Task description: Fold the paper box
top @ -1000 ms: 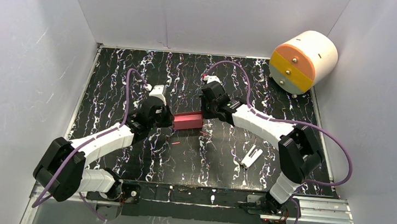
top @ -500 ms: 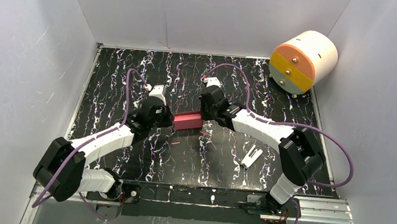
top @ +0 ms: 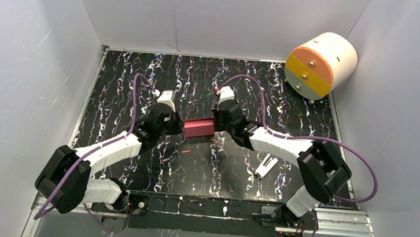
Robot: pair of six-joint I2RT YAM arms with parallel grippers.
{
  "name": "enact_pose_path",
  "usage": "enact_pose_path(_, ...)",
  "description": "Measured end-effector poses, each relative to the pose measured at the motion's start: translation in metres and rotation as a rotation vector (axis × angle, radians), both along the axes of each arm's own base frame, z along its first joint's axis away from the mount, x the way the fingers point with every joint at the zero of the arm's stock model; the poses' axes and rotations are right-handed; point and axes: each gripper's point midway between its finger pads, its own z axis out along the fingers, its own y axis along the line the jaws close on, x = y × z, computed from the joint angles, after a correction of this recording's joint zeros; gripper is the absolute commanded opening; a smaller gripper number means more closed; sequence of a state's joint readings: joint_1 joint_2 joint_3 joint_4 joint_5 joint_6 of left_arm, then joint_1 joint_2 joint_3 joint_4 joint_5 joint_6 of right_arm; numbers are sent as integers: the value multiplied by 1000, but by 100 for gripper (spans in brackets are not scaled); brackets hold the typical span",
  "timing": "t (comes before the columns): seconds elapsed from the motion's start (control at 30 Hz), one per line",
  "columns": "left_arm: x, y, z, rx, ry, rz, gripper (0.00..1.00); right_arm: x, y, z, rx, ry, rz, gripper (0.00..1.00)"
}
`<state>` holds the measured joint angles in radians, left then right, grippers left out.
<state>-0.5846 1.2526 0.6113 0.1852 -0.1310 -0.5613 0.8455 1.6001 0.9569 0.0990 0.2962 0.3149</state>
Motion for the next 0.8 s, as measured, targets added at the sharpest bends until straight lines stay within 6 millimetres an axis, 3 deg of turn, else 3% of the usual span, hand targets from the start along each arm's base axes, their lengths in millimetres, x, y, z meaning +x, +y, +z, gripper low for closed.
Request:
enact_pose_path(0.43, -2, 1, -1, 3, -14, -7, 0, -1, 1, 0, -5, -56, 59, 4)
enact_pose_path(0.8, -4, 2, -1, 15, -24, -18, 0, -14, 3, 4, 15, -71, 145, 33)
